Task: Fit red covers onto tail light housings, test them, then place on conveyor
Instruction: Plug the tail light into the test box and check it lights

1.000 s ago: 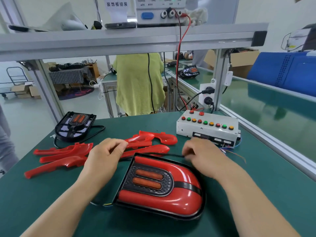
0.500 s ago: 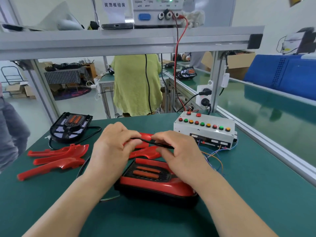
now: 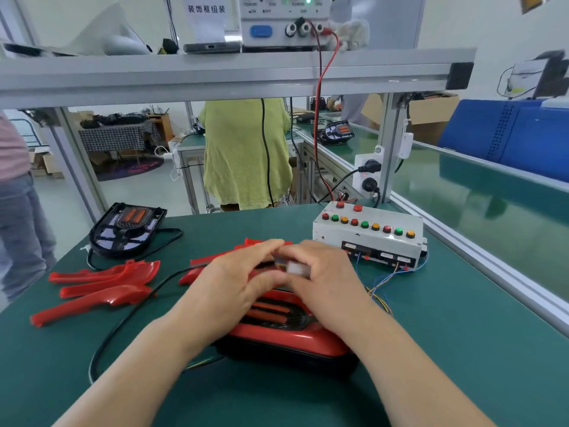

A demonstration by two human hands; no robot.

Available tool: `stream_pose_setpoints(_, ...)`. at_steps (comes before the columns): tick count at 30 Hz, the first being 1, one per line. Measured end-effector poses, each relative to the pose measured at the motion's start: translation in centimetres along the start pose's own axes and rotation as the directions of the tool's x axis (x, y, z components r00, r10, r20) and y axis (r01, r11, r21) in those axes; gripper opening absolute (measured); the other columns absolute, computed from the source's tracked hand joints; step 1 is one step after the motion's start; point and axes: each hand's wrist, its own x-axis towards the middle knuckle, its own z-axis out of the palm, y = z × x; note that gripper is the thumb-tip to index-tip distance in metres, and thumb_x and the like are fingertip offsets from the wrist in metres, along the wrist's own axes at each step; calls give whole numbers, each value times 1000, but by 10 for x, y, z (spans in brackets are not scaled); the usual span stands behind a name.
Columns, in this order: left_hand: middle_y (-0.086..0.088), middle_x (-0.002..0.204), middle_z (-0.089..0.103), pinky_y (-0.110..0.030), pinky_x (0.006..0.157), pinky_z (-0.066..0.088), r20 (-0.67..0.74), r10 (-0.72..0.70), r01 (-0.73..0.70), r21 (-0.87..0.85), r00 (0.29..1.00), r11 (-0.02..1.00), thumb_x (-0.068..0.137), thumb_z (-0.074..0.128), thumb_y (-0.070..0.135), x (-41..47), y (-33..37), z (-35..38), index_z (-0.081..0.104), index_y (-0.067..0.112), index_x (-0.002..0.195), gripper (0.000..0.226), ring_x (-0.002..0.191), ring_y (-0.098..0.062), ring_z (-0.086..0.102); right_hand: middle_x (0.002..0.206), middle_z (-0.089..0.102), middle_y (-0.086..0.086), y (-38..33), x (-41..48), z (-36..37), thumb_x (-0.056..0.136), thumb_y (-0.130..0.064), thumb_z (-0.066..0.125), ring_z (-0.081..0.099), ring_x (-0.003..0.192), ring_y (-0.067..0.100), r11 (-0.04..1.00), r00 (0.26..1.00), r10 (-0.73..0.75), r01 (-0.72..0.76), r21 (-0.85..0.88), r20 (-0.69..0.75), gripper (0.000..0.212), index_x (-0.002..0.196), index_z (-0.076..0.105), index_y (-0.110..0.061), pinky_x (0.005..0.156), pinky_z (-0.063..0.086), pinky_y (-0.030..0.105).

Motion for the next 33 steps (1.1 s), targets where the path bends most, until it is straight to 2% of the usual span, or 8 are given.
stream_pose_setpoints(5, 24, 106, 71, -12, 91, 45, -118, -5, -12, -142, 993, 990, 91, 65, 29, -2, -7, -3, 70, 36, 118, 29, 104, 8, 63, 95, 71, -16, 5, -1, -17, 68, -21, 88, 63, 90, -7, 959, 972, 227, -235, 161, 67, 41, 105, 73, -32, 79, 44, 7)
stream_pose_setpoints(9, 21, 101, 73, -13, 86, 47, -143, -102, 69, -218, 984, 973, 87, 58, 42, -3, -17, -5, 70, 43, 105, 21, 97, 4, 65, 86, 69, -20, 27, 2, -44, 85, -18, 73, 63, 80, -9, 918, 914, 388, -374, 130, -115, 17, 92, 70, -33, 75, 44, 7)
stream_pose_setpoints(13, 21, 93, 73, -6, 79, 43, -93, -167, 148, -180, 982, 972, 83, 54, 55, -4, -25, -1, 74, 37, 95, 30, 92, 3, 65, 92, 70, -7, 43, 2, -44, 89, -31, 68, 63, 89, 13, 806, 825, 559, -565, -175, -87, 14, 96, 72, -19, 77, 44, 27)
stream_pose_setpoints(16, 30, 75, 69, -3, 68, 40, -120, -246, 218, -208, 962, 954, 88, 60, 46, -4, -31, 4, 76, 35, 90, 20, 76, 12, 62, 105, 68, -2, 45, -1, -34, 78, -41, 78, 62, 101, 20, 702, 745, 659, -565, -433, 97, 35, 102, 67, -17, 88, 50, 32)
stream_pose_setpoints(19, 14, 61, 64, -16, 63, 43, -127, -297, 263, -230, 946, 937, 96, 60, 32, -4, -39, 8, 74, 43, 79, 25, 56, 2, 53, 107, 68, 0, 46, -2, -34, 81, -30, 76, 62, 104, 23, 670, 738, 664, -515, -536, 122, 22, 100, 69, -19, 90, 51, 34)
stream_pose_setpoints(22, 8, 76, 73, -23, 75, 47, -118, -311, 259, -329, 943, 908, 95, 63, 21, -4, -42, 9, 74, 48, 78, 33, 65, 1, 60, 102, 71, 1, 47, -2, -36, 90, -24, 67, 64, 97, 21, 758, 826, 563, -534, -375, -38, 10, 99, 71, -22, 86, 51, 34)
stream_pose_setpoints(26, 3, 84, 75, -25, 83, 49, -115, -314, 243, -412, 942, 878, 93, 65, 20, -3, -43, 11, 73, 56, 81, 39, 71, -1, 61, 77, 73, -7, 32, -1, -37, 85, -20, 73, 62, 57, -2, 852, 871, 490, -474, 222, -21, 15, 98, 71, -27, 56, 44, 9)
stream_pose_setpoints(33, 16, 70, 66, -7, 72, 44, -97, -352, 278, -435, 931, 856, 101, 52, 14, 1, -47, 17, 72, 28, 88, 27, 68, 4, 55, 69, 68, -14, 26, 0, -28, 87, -29, 72, 49, 51, -4, 858, 912, 408, -402, 319, 52, 2, 86, 74, -29, 52, 37, 7)
